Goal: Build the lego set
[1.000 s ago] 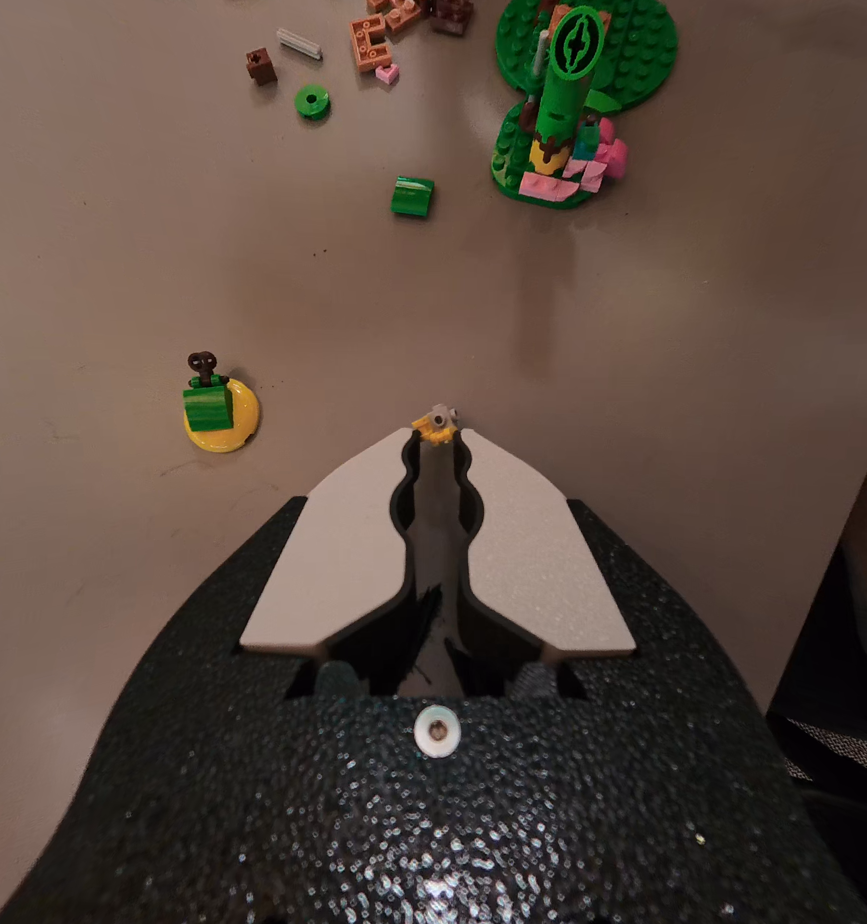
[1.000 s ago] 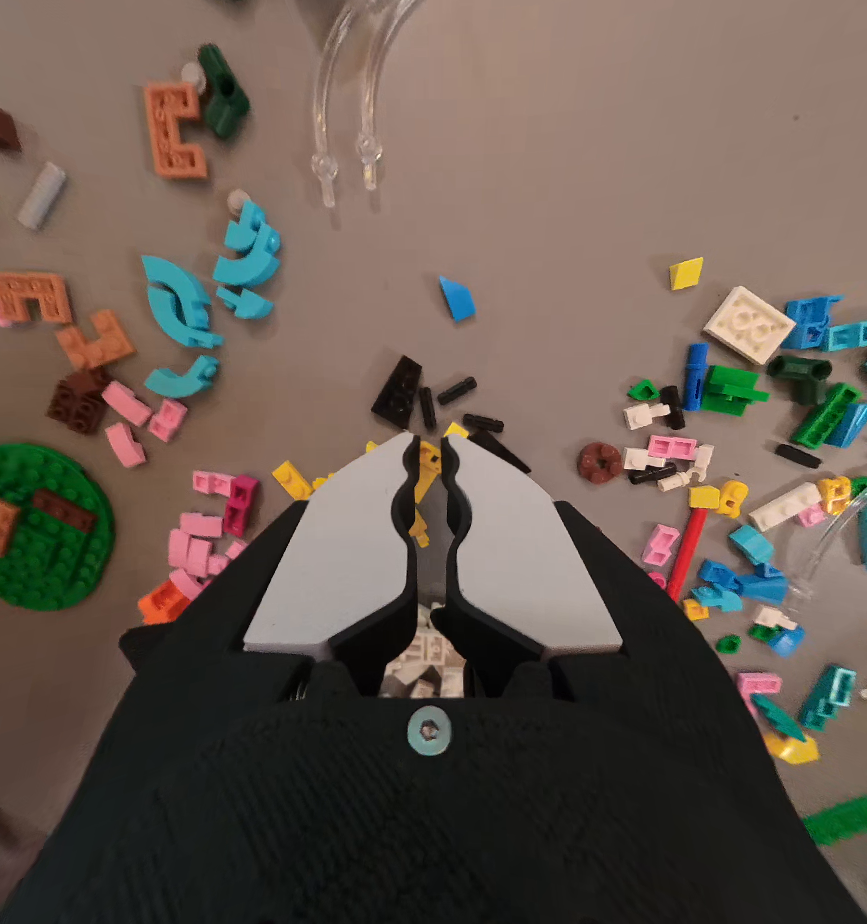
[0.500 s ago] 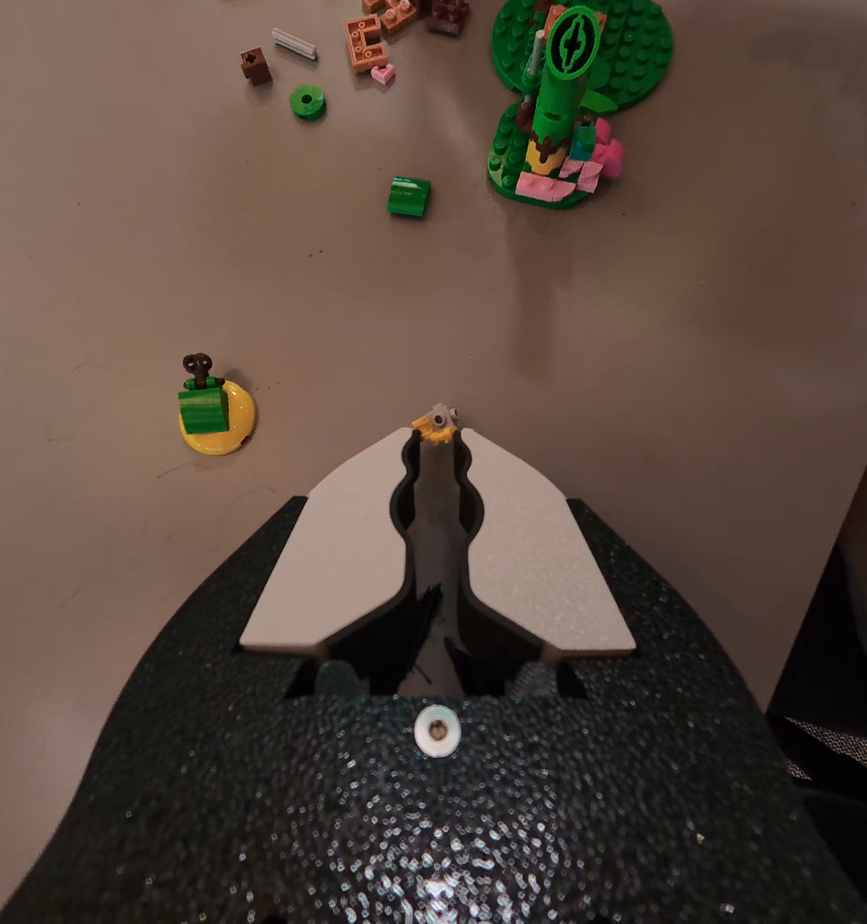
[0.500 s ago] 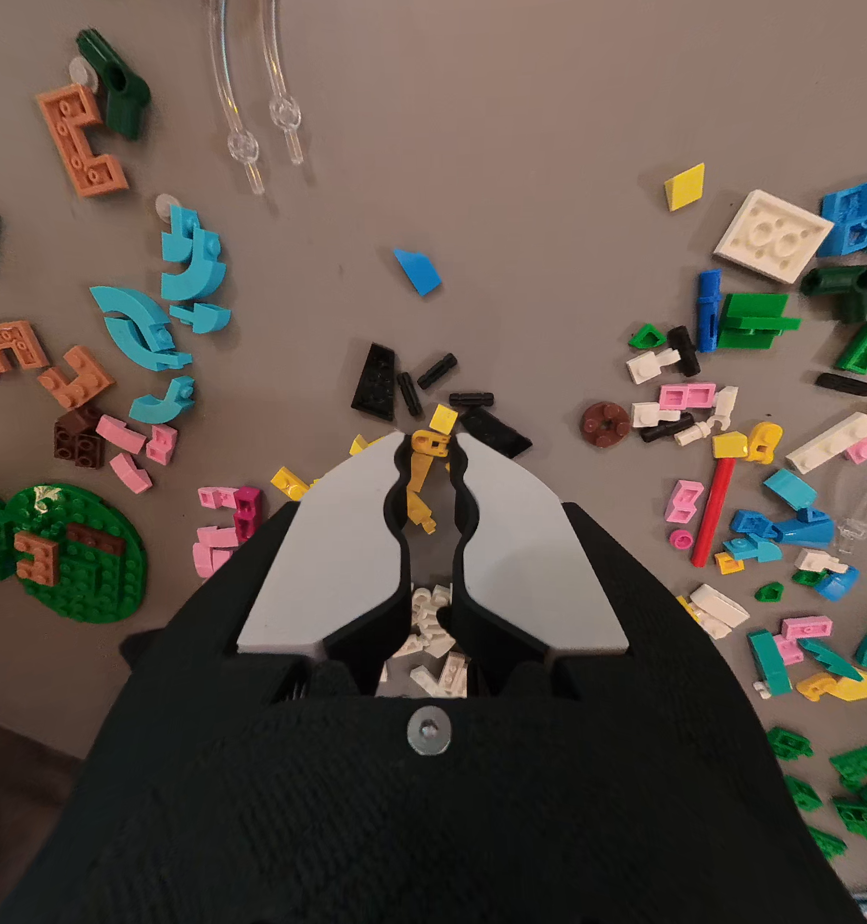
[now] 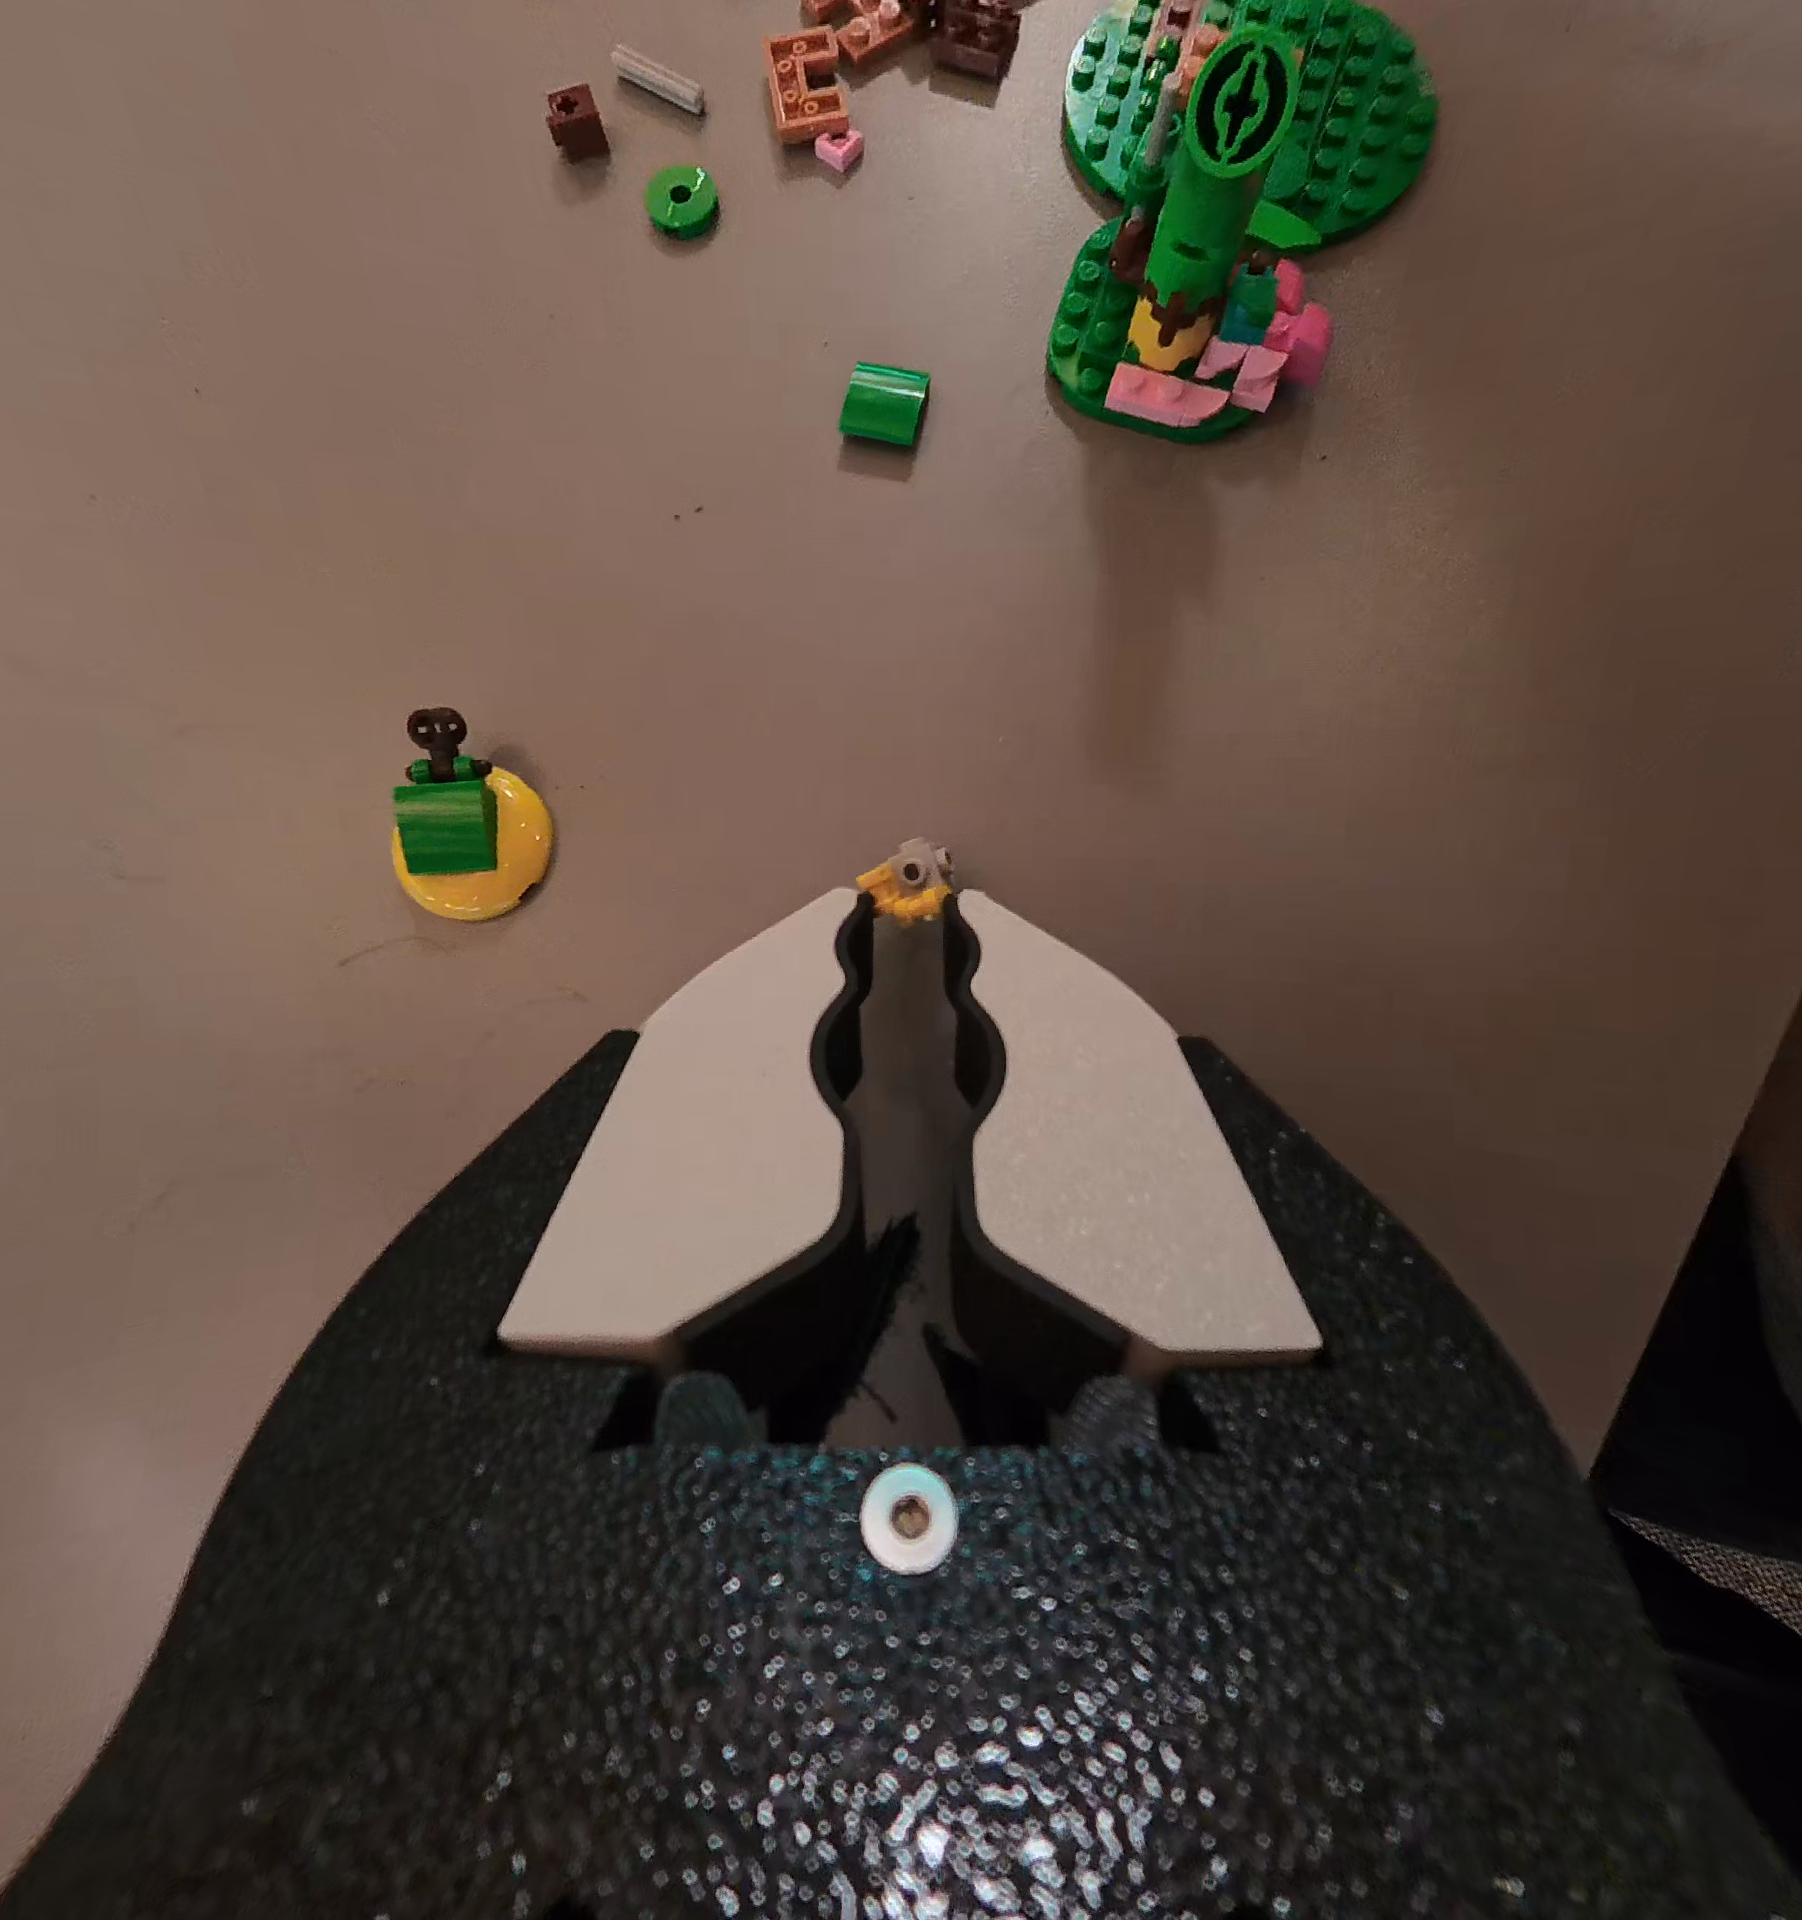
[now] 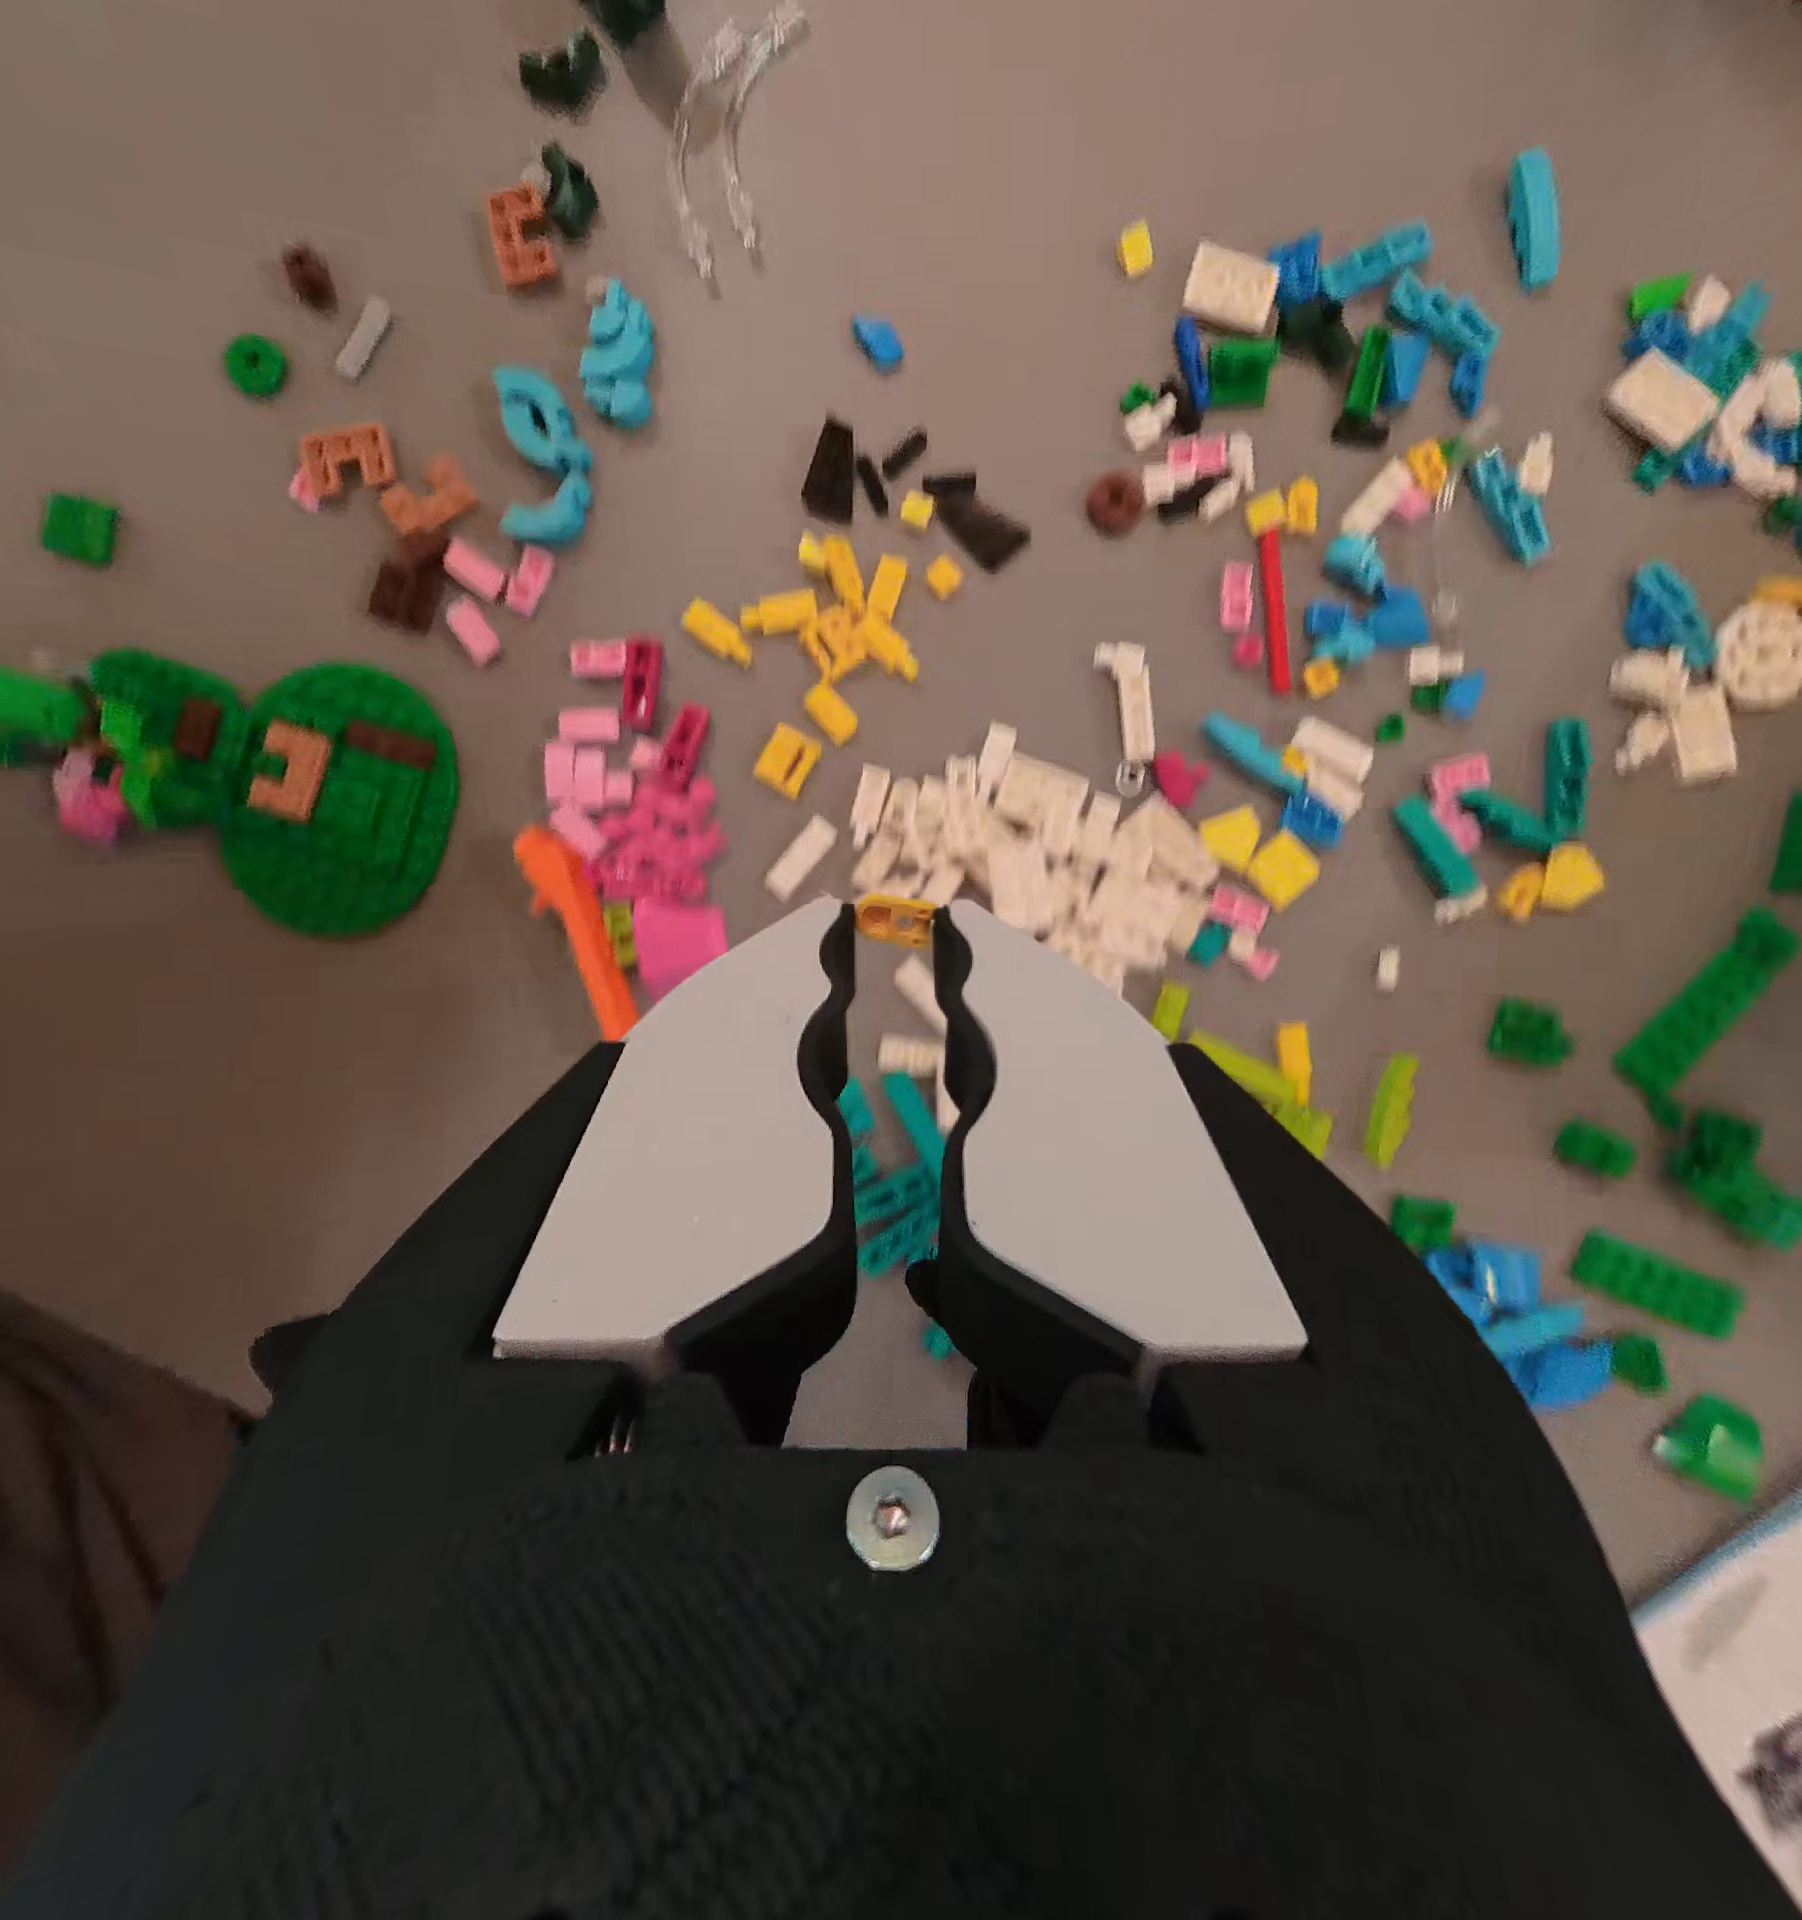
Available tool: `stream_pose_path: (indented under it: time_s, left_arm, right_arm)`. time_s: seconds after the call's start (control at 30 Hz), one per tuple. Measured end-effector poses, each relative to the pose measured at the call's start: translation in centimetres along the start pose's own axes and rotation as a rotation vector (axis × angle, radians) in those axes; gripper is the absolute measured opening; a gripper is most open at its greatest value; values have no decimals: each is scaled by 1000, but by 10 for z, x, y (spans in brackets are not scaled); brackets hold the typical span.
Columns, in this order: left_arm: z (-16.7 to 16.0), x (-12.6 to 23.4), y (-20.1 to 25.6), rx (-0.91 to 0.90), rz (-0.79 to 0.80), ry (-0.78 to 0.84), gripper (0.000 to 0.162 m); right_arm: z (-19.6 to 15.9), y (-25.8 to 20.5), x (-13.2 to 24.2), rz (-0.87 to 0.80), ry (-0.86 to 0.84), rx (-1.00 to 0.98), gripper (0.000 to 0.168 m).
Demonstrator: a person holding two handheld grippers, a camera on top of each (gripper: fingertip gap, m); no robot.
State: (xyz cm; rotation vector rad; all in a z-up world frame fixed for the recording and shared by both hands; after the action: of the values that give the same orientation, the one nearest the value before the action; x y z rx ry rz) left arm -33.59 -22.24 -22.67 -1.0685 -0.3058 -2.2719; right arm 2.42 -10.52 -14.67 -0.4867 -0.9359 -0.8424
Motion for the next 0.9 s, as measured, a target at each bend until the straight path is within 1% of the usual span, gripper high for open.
stream_pose_path:
  time_s: [0.07, 0.13, 0.2, 0.27, 0.33, 0.43, 0.5, 0.6, 0.73, 0.9]
  left_arm:
    - [0, 0, 0, 0, 4, -6, 13]
    - [-1, -1, 0, -1, 7, -12, 13]
    - [-1, -1, 0, -1, 10, -17, 13]
    - [-1, -1, 0, -3, 13, -19, 13]
    - [0, -2, 1, -5, 11, -19, 12]
    - [1, -4, 2, -12, 9, -25, 12]
    - [1, -4, 3, -16, 7, -29, 13]
    - [1, -4, 3, -18, 8, -30, 12]
    - [1, -2, 2, -11, 5, -15, 12]
    - [1, -2, 2, -10, 4, -13, 12]
  right_arm:
    - [-30, -11, 12, 14, 2, -7, 12]
    - [-58, -33, 15, 71, -3, 4, 12]
    - [-79, -62, 10, 132, -9, 48, 12]
    - [-89, -92, 0, 164, 5, 114, 12]
    - [-88, -125, -10, 232, 38, 173, 12]
    - [-76, -168, -27, 291, 87, 252, 12]
    - [-70, -186, -38, 279, 92, 318, 12]
    - [-65, -197, -49, 250, 79, 380, 12]
    - [-58, -197, -56, 225, 102, 403, 12]
    - [-58, -197, -62, 226, 81, 407, 12]
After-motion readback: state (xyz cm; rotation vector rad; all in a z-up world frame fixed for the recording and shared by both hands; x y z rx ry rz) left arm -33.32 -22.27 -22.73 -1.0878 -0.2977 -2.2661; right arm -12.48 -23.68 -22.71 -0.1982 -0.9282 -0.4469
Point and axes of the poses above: each gripper's, where its closed fingertips meet, x back along the fingers, z out of its top, y = z × x across the jaws, the point moved 3 cm from there along x, back along the fingers, and after that the axes turned 1 degree about z, right-handed, at the moved point
